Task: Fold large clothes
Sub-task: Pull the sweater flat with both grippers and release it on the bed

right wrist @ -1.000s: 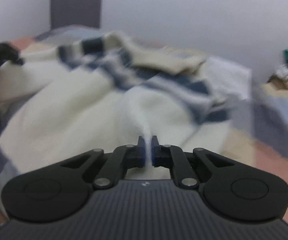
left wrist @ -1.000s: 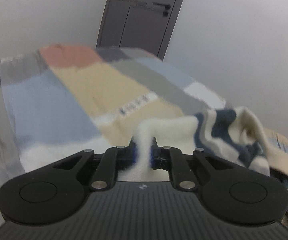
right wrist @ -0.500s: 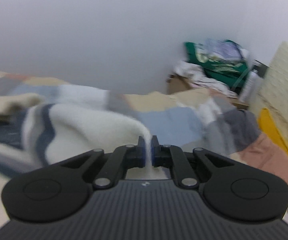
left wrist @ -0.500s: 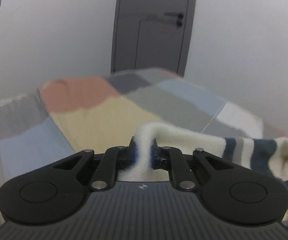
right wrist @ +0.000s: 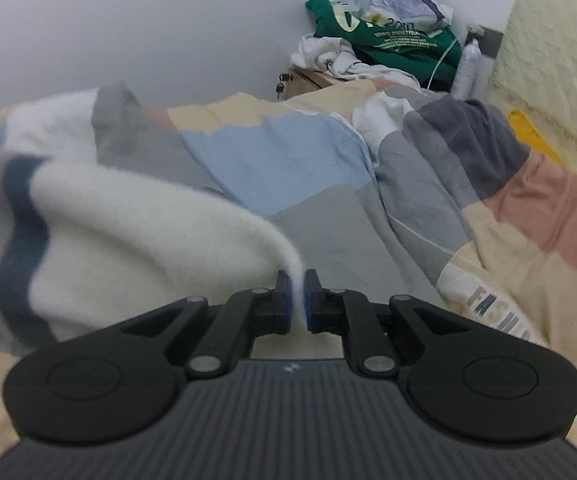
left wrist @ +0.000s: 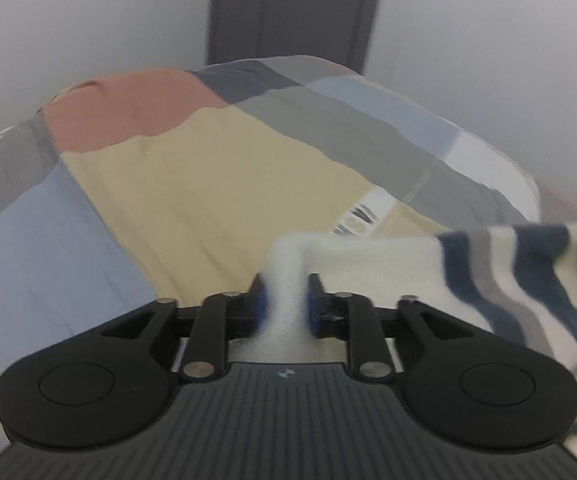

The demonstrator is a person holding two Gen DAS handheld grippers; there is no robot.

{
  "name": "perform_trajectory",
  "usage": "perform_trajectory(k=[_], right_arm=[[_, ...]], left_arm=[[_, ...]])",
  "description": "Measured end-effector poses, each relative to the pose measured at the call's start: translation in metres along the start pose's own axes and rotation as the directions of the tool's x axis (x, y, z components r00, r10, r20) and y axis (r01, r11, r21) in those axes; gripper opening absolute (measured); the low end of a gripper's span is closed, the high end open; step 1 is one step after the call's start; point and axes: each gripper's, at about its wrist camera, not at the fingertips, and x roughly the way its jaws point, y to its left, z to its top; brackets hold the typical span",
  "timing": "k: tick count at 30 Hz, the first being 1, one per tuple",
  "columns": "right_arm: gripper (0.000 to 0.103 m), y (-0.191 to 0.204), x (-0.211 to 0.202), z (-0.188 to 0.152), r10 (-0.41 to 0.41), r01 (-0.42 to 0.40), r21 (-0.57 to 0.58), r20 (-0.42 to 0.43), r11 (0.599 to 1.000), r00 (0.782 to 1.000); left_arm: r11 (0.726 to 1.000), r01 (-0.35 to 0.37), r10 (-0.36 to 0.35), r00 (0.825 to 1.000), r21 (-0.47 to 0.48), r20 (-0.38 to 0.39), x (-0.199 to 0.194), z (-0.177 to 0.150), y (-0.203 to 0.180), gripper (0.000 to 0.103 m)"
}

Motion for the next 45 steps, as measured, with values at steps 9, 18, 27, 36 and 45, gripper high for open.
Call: perform_trajectory(k=[9, 18, 27, 36, 45], right_arm=[[0.079, 0.03, -0.076, 0.017, 0.116, -0.116, -0.01, 0.177, 0.993, 0.977], [0.079, 0.117, -0.159, 0.029, 0.398, -0.376, -0.139, 0.208, 0.916, 0.893], [0.079, 0.194, -0.19, 0.009, 0.539, -0.51, -0.199, 0.136, 0.837, 0.831], [0.078, 0.272, -0.169, -0.012, 0.582, -0.564, -0.195, 0.048, 0.802, 0.812], [0.057, 0.367, -0.095, -0.014, 0.59, -0.595, -0.144, -0.076, 0.791, 0.804]], left_arm=[[0.999, 0.048, -0.049, 0.997, 0.017, 0.057, -0.074, -0.005, -0.017, 0.059], [0.964, 0.218, -0.234, 0.968, 0.152, 0.095, -0.148, -0.026, -0.057, 0.059], [0.917, 0.361, -0.373, 0.927, 0.17, 0.04, -0.193, -0.081, -0.081, 0.06], [0.876, 0.446, -0.456, 0.89, 0.186, 0.013, -0.2, -0.092, -0.098, 0.06], [0.822, 0.566, -0.558, 0.823, 0.07, -0.105, -0.161, -0.093, -0.118, 0.06]])
